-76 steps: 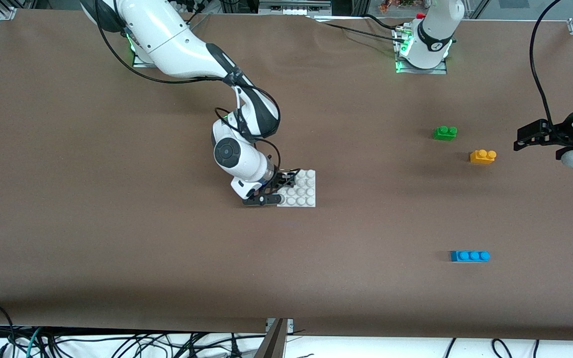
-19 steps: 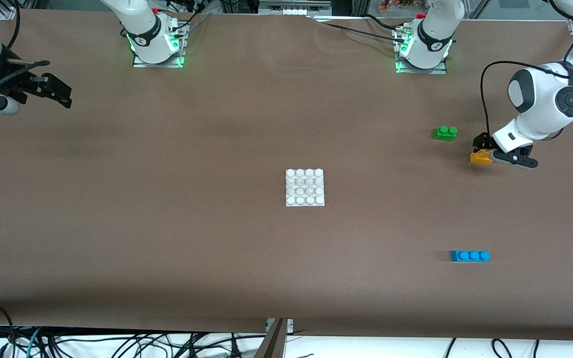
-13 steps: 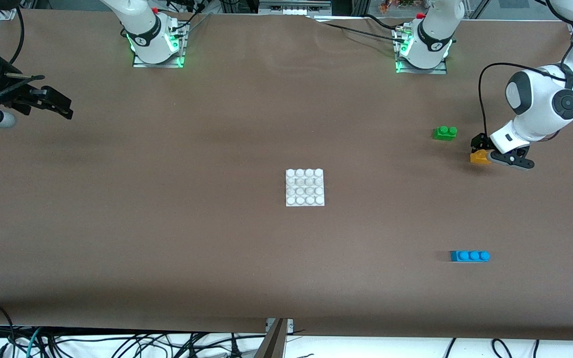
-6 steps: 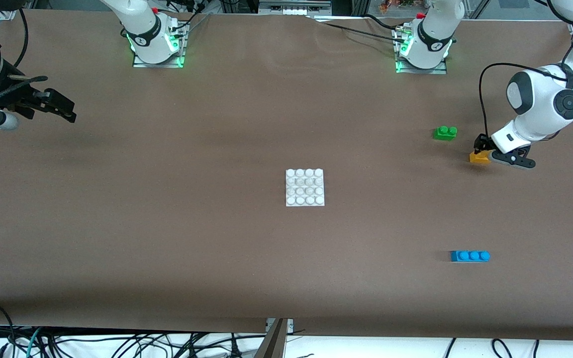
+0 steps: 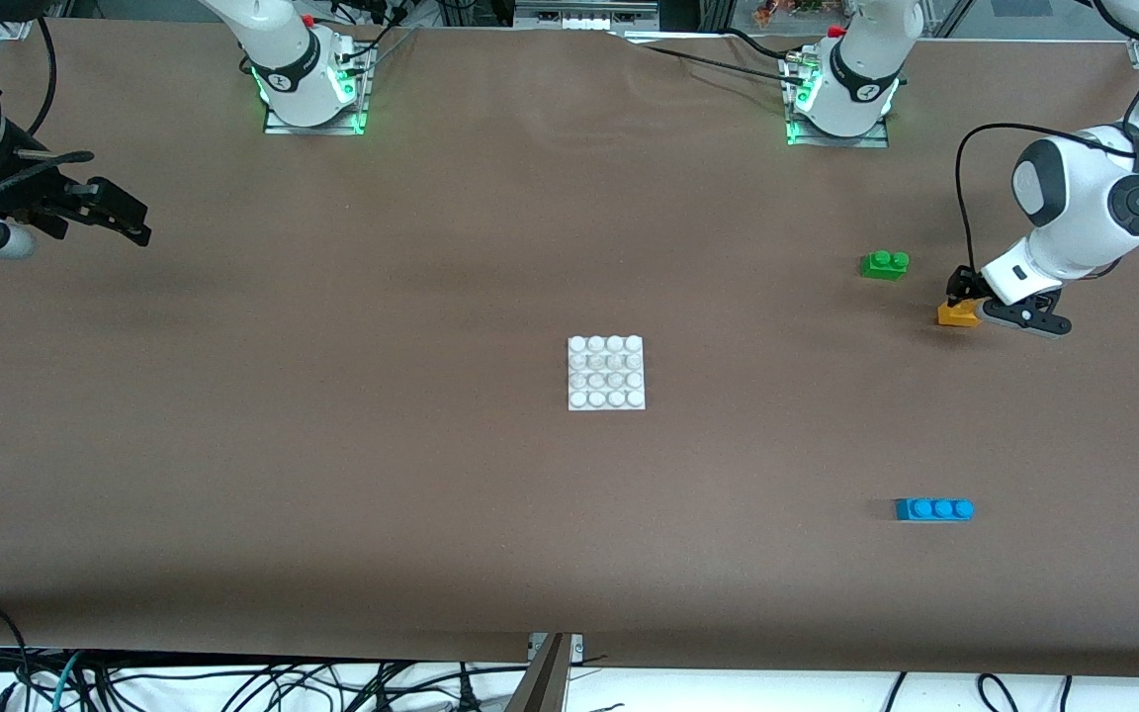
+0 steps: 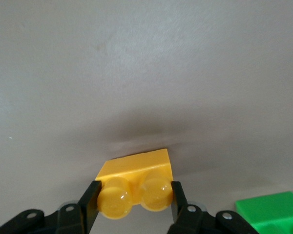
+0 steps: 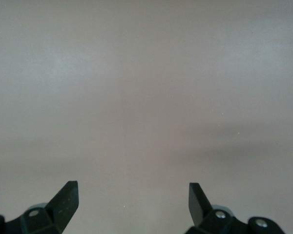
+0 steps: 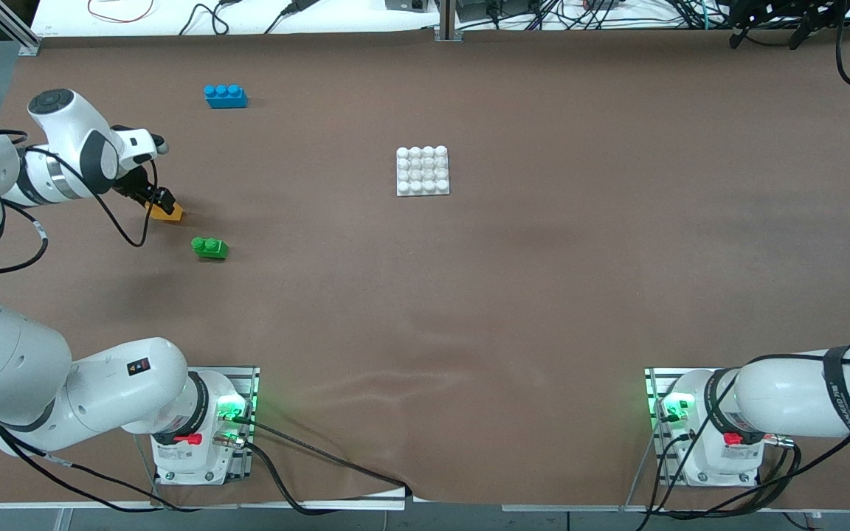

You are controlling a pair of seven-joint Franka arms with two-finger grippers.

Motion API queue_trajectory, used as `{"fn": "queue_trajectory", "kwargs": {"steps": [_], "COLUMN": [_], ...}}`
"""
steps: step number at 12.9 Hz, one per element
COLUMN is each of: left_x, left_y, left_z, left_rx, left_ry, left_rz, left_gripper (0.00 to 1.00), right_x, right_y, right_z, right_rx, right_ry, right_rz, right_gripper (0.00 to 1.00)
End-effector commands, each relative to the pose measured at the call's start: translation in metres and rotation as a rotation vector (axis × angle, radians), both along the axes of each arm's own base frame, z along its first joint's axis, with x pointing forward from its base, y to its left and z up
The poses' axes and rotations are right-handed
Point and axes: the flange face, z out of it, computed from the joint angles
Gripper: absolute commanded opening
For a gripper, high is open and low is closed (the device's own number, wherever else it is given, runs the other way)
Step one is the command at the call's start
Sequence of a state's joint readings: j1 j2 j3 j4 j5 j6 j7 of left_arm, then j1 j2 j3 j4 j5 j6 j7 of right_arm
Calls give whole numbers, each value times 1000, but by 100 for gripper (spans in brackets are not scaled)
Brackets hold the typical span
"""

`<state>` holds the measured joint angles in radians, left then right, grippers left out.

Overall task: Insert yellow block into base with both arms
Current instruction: 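Lift the yellow block and carry it over the base with the left gripper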

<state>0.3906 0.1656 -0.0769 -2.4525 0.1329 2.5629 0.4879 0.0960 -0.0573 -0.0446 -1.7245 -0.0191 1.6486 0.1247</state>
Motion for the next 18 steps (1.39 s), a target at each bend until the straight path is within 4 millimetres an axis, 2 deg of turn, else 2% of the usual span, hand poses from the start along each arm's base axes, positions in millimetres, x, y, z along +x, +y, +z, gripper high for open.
{"fn": "queue_trajectory", "kwargs": {"steps": [1, 3, 5, 7, 8, 10, 12, 14, 15, 18], "left_x": [8, 27, 59, 88, 93, 100, 110, 123, 129, 154], "left_y": [-19, -41, -69, -115, -149, -244, -318, -364, -386, -425], "left_z": [62, 110, 171, 210, 212, 219, 220, 214, 205, 175], "left_rx": [30, 18, -67, -84, -82, -89, -128, -179, -200, -265], "left_ry": [-5, 23, 66, 66, 76, 61, 70, 92, 111, 51], "left_rz": [-20, -16, 6, 27, 43, 85, 168, 203, 184, 165], "left_gripper": [52, 52, 52, 52, 52, 52, 52, 52, 52, 52], "right_x": [1, 1, 1, 1, 1, 1, 1, 1, 1, 1], "right_y": [0, 0, 0, 0, 0, 0, 0, 0, -1, -1], "right_z": [2, 2, 3, 2, 3, 2, 2, 2, 2, 2], "right_rx": [15, 15, 16, 16, 16, 16, 16, 16, 17, 17], "right_ry": [-9, -9, -10, -9, -10, -9, -9, -9, -9, -9], "right_rz": [-5, -5, -6, -5, -6, -6, -5, -5, -5, -3], "right_gripper": [100, 100, 100, 100, 100, 100, 100, 100, 100, 100]}}
